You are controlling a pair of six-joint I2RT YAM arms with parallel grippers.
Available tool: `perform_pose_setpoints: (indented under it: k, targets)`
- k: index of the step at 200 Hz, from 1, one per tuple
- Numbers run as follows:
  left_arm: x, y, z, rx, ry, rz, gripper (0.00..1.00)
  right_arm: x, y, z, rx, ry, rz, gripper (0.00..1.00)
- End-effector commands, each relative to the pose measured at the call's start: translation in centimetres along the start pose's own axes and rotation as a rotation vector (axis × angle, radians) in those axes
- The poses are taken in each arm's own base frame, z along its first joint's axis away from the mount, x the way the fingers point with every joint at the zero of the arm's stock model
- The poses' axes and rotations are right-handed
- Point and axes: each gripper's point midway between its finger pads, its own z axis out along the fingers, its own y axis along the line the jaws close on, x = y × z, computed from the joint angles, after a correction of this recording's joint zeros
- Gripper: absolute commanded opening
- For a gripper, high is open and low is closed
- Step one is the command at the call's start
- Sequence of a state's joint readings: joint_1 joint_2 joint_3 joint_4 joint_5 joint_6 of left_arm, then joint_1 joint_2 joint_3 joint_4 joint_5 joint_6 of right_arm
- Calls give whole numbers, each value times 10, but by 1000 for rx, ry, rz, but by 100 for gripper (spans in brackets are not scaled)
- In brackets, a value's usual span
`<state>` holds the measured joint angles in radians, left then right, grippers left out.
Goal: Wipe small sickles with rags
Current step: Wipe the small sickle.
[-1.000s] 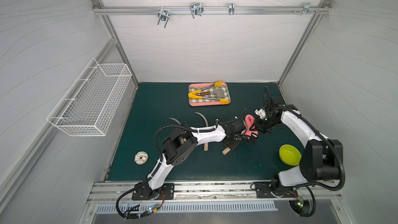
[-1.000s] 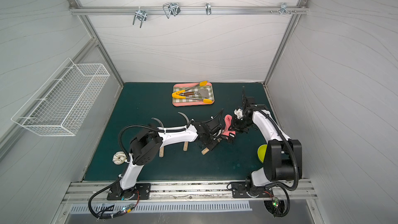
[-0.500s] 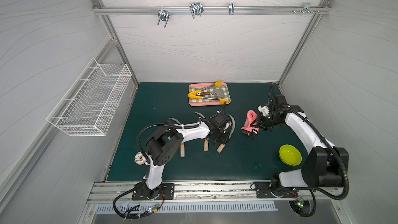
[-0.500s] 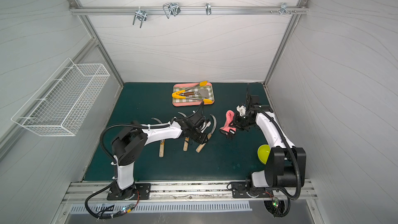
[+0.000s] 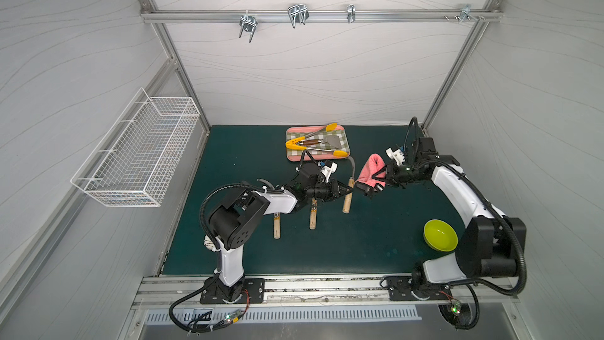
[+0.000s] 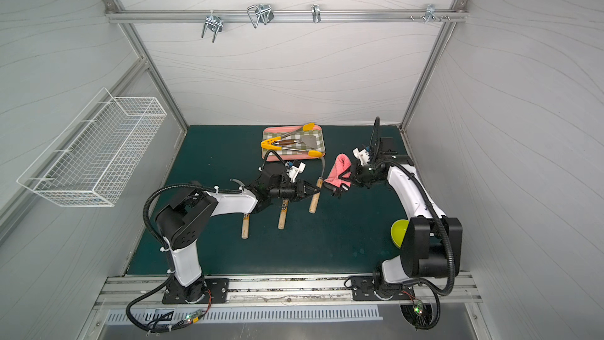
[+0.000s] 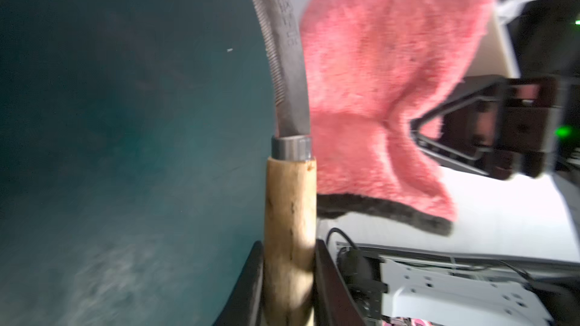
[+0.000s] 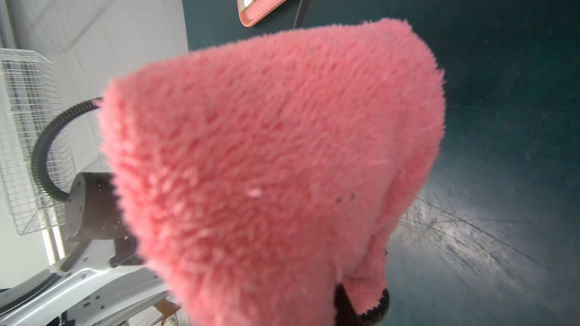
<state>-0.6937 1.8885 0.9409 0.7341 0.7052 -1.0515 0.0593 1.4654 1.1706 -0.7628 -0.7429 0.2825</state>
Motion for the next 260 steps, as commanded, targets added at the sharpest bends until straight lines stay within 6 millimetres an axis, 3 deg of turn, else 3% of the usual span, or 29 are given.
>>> perform_pose_setpoints:
  k: [1, 50, 113, 222, 242, 260]
  targets:
    - [-11, -57, -5, 255, -20, 32, 0, -13, 22, 2, -96, -1, -63, 17]
    - [-11, -68, -8, 311, -20, 43, 0, -17, 50, 14, -158, 32, -165, 17]
    - [-25, -64, -15, 328, -47, 39, 0, 18, 79, 33, -210, 110, -255, 16]
    - [-72, -80, -31, 383, -151, 65, 0, 106, 72, 65, -223, 280, -221, 16]
    - [-77, -82, -35, 384, -162, 66, 0, 112, 69, 61, -226, 276, -214, 16]
    - [-79, -82, -38, 383, -169, 68, 0, 103, 69, 49, -233, 235, -198, 16]
